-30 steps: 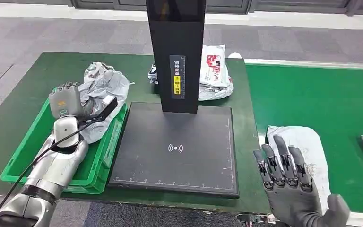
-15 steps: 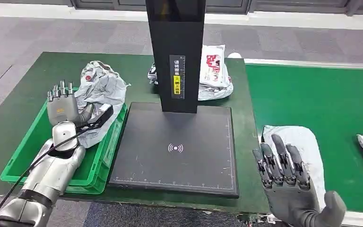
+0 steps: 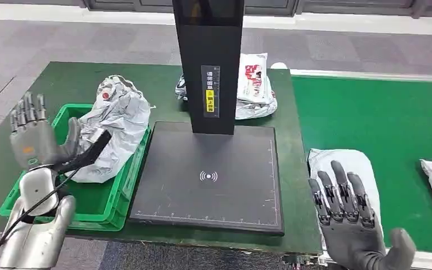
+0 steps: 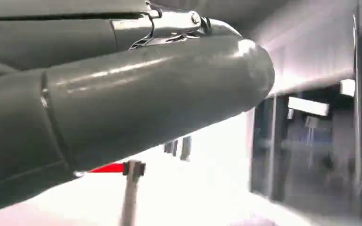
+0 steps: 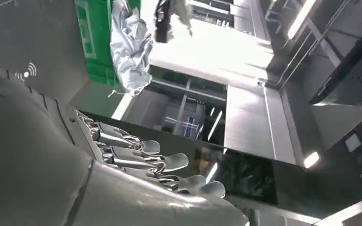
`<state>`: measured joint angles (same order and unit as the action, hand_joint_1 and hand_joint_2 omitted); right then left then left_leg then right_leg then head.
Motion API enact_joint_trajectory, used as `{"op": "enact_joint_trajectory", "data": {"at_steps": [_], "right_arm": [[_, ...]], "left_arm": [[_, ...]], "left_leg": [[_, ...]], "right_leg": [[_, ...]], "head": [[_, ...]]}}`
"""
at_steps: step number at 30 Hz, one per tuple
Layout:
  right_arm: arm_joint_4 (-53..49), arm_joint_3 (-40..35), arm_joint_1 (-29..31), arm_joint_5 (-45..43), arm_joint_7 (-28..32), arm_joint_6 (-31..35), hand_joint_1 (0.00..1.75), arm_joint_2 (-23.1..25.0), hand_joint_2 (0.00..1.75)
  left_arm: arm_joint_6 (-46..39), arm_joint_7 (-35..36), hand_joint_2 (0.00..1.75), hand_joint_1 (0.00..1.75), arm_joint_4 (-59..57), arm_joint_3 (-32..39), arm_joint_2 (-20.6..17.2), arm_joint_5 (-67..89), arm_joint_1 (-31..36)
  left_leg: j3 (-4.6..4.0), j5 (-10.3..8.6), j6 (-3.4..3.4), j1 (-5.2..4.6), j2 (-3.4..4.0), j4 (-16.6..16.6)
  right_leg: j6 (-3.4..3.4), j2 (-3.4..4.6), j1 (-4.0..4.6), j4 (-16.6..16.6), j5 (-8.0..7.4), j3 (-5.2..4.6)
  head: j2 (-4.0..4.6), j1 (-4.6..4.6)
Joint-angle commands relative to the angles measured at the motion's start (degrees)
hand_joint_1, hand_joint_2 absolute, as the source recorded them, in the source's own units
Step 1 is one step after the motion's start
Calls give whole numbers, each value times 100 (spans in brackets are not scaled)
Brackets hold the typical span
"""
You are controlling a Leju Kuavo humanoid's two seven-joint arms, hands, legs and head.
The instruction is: Moved the parcel from conveyor to table for the left to box.
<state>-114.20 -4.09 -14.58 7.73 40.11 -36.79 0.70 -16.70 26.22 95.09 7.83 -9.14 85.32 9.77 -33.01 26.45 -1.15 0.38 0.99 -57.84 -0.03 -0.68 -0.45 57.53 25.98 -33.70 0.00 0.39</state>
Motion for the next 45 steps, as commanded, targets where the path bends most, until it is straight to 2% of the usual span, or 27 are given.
{"op": "enact_joint_trajectory", "data": {"at_steps": [1,4,7,11,13,14,15,16,17,18,19,21,24,27,32,34,35,36,38,43,45], "right_arm": [[12,436,-165,95,-11,-60,0,93,0],[113,477,-133,158,-11,-56,0,147,0],[282,608,-83,186,-11,-24,0,184,0],[282,608,-83,186,-11,-24,0,184,0],[532,883,-11,226,-11,-89,0,353,0],[643,938,25,233,-11,-74,0,373,0],[980,1538,77,398,-314,100,0,771,0],[1043,1798,157,424,-323,-103,0,868,0],[1229,2298,310,570,-942,179,0,1092,0],[1293,2773,457,1372,-1597,1137,0,1317,0],[1421,2873,550,1373,-1606,1095,0,1253,0],[1462,2942,590,1367,-1591,1076,0,1227,0],[1414,2957,585,1363,-1588,1047,0,1280,0],[1398,2947,577,1369,-1586,1037,0,1297,0],[1398,2947,577,1369,-1586,1037,0,1297,0],[1499,3194,761,1842,-2238,1668,0,1259,0],[1622,3276,918,2058,-2410,1901,0,1120,0],[1782,3389,1102,2312,-2681,2123,0,1003,175],[2061,3538,1377,2964,-3135,2614,0,789,175],[2716,3664,1603,3616,-3669,2940,0,505,175],[3164,3489,1674,4001,-3830,2919,0,310,175]], "left_arm": [[-1194,-1134,0,0,1997,2180,1426,-1078,-941],[-1824,-1740,0,0,2344,2031,1613,-1562,-949],[-2330,-2390,0,0,2552,1568,1717,-1952,-903],[-2330,-2390,0,0,2552,1568,1717,-1952,-903],[-2330,-3611,0,0,2561,1604,2074,-2640,-735],[-2330,-3690,0,0,2462,1451,2061,-2700,-718],[-2085,-3835,0,0,2255,814,1890,-3013,-765],[-2275,-3775,0,0,2094,573,1890,-2885,-709],[-2131,-3778,0,0,1934,100,1835,-2915,-750],[-1532,-3672,0,0,1816,-320,1750,-3252,-835],[-1608,-3695,0,0,1711,-457,1831,-3193,-834],[-1689,-3698,0,0,1645,-532,1861,-3123,-847],[-1737,-3688,0,0,1704,-500,1803,-3134,-886],[-1730,-3671,0,0,1715,-479,1787,-3157,-886],[-1730,-3671,0,0,1715,-479,1787,-3157,-886],[-614,-3733,0,0,1611,-785,1683,-4199,-943],[-254,-3801,175,0,1423,-899,1728,-4462,-936],[63,-3837,175,0,1218,-1007,1791,-4777,-924],[497,-3874,175,0,745,-1227,1931,-5109,-917],[935,-3922,175,0,-111,-1661,1994,-5482,-897],[1060,-3929,175,0,-411,-1793,1980,-5654,-830]], "left_leg": [[14,8,7,1,12,9],[0,7,6,1,-3,-1],[-1,7,12,4,-15,0],[7,4,15,3,-22,9],[9,5,14,2,-20,9],[9,2,15,3,-22,12],[9,5,12,4,-22,5],[14,-6,14,6,-48,19],[17,-10,14,5,-55,27],[17,-4,13,4,-53,13],[21,-10,15,4,-70,18],[22,-1,14,-2,-39,10],[17,-5,19,-1,-43,13],[21,2,17,2,-17,10],[18,-1,16,-5,-33,12],[18,-2,17,-4,-29,14],[21,-2,18,-2,-28,16],[16,1,17,-5,-23,8],[21,-4,20,-7,-25,15],[24,-4,31,-8,-24,14],[28,-13,35,-8,-24,29]], "right_leg": [[-3,26,0,-15,0,11],[-5,4,1,-4,6,2],[-7,-11,2,-9,10,8],[-7,-13,0,-20,5,21],[-7,-11,-1,-16,5,21],[-6,-10,-1,-20,3,22],[-5,-18,2,-14,6,22],[-5,-39,4,-31,1,37],[-6,-43,3,-38,-1,41],[-6,-48,2,-25,6,37],[-7,-62,2,-31,5,43],[-8,-36,-3,-20,5,32],[-12,-36,-4,-24,0,34],[-12,-15,-7,-18,-2,31],[-13,-24,-7,-19,1,29],[-11,-19,-4,-24,0,30],[-12,-16,-2,-27,-3,32],[-12,-17,-5,-17,1,26],[-16,-17,-7,-27,-7,32],[-26,-21,-22,-28,-10,38],[-33,-15,-21,-50,-26,44]], "head": [[0,0],[0,0],[0,0],[0,0],[0,0],[0,0],[0,0],[0,0],[0,0],[0,0],[0,0],[0,0],[0,-2],[0,-2],[0,-2],[0,-2],[0,-2],[0,-2],[0,-2],[0,-2],[0,-2]]}}
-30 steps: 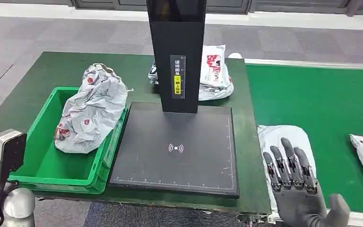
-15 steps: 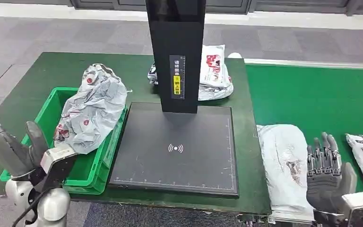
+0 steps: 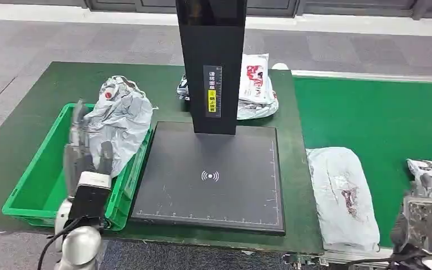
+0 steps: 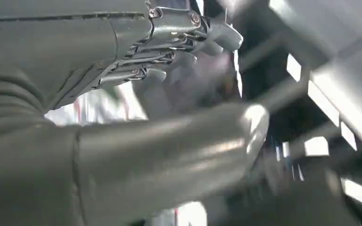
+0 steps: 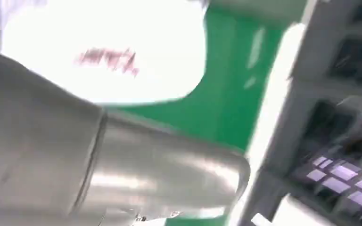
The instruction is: Moved the parcel from conveyor to table for the left to box.
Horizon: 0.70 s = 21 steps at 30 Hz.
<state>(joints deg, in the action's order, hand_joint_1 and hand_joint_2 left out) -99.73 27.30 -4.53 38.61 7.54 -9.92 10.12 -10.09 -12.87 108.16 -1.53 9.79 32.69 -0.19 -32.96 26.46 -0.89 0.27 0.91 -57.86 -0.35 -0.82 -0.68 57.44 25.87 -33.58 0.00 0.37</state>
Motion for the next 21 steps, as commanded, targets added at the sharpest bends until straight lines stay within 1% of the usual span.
{"op": "enact_joint_trajectory", "data": {"at_steps": [1,3,4,6,9,12,14,17,18,21], "right_arm": [[1768,340,680,926,-577,239,0,-639,175],[1831,319,683,956,-564,297,0,-628,175],[1959,162,646,1104,-629,264,0,-735,175],[2292,-146,586,1357,-773,200,0,-880,175],[2631,-428,476,1666,-877,231,0,-859,175],[2874,-549,412,1705,-882,219,0,-787,175],[2914,-570,406,1709,-881,215,0,-773,175],[3079,-662,412,1776,-958,130,0,-788,175],[3166,-714,417,1817,-979,98,0,-794,175],[3341,-829,421,1929,-1020,47,0,-810,175]], "left_arm": [[398,-20,175,0,-1745,-868,84,-391,177],[397,-20,175,0,-1753,-875,82,-392,197],[436,6,175,0,-1766,-886,75,-441,220],[487,22,175,0,-1889,-922,66,-469,278],[541,-12,175,0,-2192,-1012,51,-487,418],[565,-41,175,0,-2472,-1076,25,-480,571],[563,-43,175,0,-2492,-1071,24,-481,586],[558,-43,175,0,-2537,-1071,23,-481,606],[558,-44,175,0,-2561,-1078,25,-481,624],[564,-45,175,0,-2659,-1130,25,-480,717]], "left_leg": [[21,-8,6,2,-11,22],[18,-10,7,-4,-16,20],[17,-14,11,-6,-22,21],[14,-7,9,-4,-10,11],[18,-10,9,-1,-15,18],[13,-11,9,-1,-20,19],[24,-24,9,1,-26,44],[12,-15,10,0,-25,24],[6,-8,9,-1,-14,11],[9,-7,10,0,-15,12]], "right_leg": [[-4,0,2,-33,-12,28],[-4,-2,-6,-30,-10,25],[-4,-6,-7,-30,-10,25],[-3,2,-5,-20,-6,18],[-2,1,-1,-28,-8,25],[-2,-2,0,-28,-9,22],[2,2,1,-54,-22,34],[-1,-4,1,-32,-11,22],[-2,1,-1,-17,-6,13],[-2,-1,0,-19,-5,16]], "head": [[0,0],[0,0],[0,0],[0,0],[0,0],[0,0],[0,0],[0,0],[0,0],[0,0]]}}
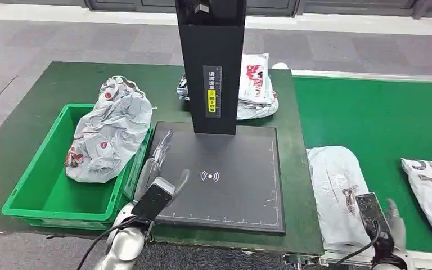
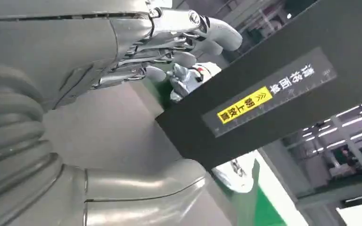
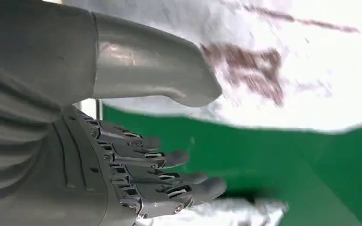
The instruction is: Moved the parcel from conveyor to table for the left to box.
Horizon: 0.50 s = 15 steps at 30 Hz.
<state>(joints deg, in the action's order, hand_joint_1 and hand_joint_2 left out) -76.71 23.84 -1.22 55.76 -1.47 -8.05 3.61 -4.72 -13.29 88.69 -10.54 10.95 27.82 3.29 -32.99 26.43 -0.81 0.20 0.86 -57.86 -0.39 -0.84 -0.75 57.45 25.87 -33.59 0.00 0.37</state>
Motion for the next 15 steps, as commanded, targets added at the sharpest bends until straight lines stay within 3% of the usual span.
{"op": "enact_joint_trajectory", "data": {"at_steps": [1,12,13,14,15], "right_arm": [[1110,-536,99,263,-137,-169,0,-183,175],[1635,-739,255,230,-192,-337,0,-312,175],[1671,-743,267,218,-205,-344,12,-304,175],[1705,-747,282,205,-229,-349,138,-304,175],[1713,-760,288,206,-236,-345,175,-308,175]], "left_arm": [[31,-4,175,0,-754,-257,-101,7,411],[-45,-97,175,0,-830,-407,-204,77,501],[-54,-103,175,0,-821,-417,-200,80,487],[-69,-110,175,0,-817,-430,-206,83,473],[-83,-119,175,0,-810,-434,-213,82,459]], "left_leg": [[14,-7,2,7,-14,18],[9,-3,1,5,-7,9],[11,-7,1,5,-10,16],[9,-4,1,2,-8,10],[11,-6,2,5,-8,13]], "right_leg": [[2,1,7,-26,-8,20],[2,3,5,-14,-5,12],[3,5,4,-22,-9,15],[2,4,2,-13,-5,12],[2,6,5,-20,-8,16]], "head": [[0,0],[0,0],[0,0],[0,0],[0,0]]}}
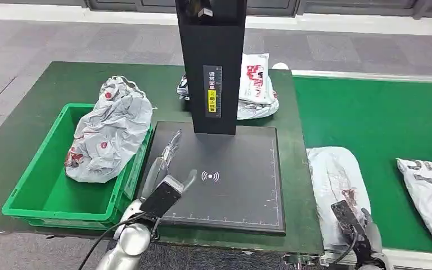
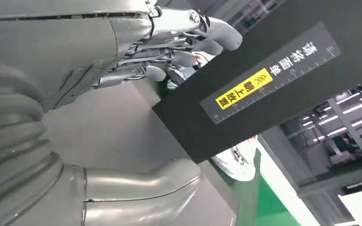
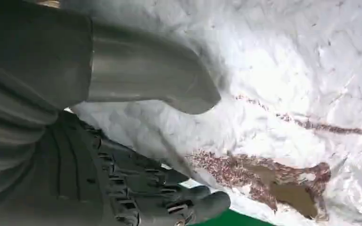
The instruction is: Moved the parcel from conveyor to table for the left to box.
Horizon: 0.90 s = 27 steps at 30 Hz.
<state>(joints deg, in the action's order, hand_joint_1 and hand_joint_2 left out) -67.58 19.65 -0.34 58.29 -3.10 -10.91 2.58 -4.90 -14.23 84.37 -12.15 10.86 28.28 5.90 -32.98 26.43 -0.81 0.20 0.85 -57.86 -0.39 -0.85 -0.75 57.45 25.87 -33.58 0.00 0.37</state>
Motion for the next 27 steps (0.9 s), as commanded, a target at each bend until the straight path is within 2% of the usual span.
{"op": "enact_joint_trajectory", "data": {"at_steps": [1,6,10,11,16,20,25,27], "right_arm": [[819,-362,216,-48,-95,-55,175,-210,175],[942,-518,346,-211,-96,-70,175,-292,175],[1015,-506,482,-510,5,-59,175,-314,175],[1023,-387,535,-849,141,-94,175,-268,175],[1016,-435,563,-1068,162,-112,175,-300,175],[966,-280,715,-2548,604,-377,175,-226,175],[951,-379,723,-2650,538,-345,175,-270,175],[982,-180,819,-3563,822,-643,175,-186,175]], "left_arm": [[-96,-42,175,0,-366,-272,-209,27,180],[-218,-87,175,0,-298,-252,-252,-13,130],[-288,-126,175,0,-224,-217,-271,-55,77],[-352,-160,175,0,-182,-185,-256,-93,49],[-381,-172,175,0,-161,-182,-268,-113,34],[-561,-264,175,0,-23,-60,-259,-212,-72],[-574,-270,175,0,-4,-44,-266,-218,-81],[-633,-315,175,0,-15,-10,-259,-261,-89]], "left_leg": [[9,-4,1,2,-2,9],[12,-7,3,6,3,14],[11,-9,2,6,8,14],[14,-4,0,4,13,8],[13,-7,1,2,12,9],[11,-6,0,0,16,9],[3,-6,-1,1,17,5],[5,-14,0,4,9,19]], "right_leg": [[2,8,1,-12,-6,10],[1,16,6,-24,-14,16],[0,20,5,-22,-18,12],[-2,19,3,-14,-16,12],[0,19,6,-11,-16,9],[3,25,10,-7,-13,6],[4,22,12,-3,-13,-2],[5,24,14,-20,-22,3]], "head": [[0,0],[0,0],[0,0],[0,0],[0,0],[0,0],[0,0],[0,0]]}}
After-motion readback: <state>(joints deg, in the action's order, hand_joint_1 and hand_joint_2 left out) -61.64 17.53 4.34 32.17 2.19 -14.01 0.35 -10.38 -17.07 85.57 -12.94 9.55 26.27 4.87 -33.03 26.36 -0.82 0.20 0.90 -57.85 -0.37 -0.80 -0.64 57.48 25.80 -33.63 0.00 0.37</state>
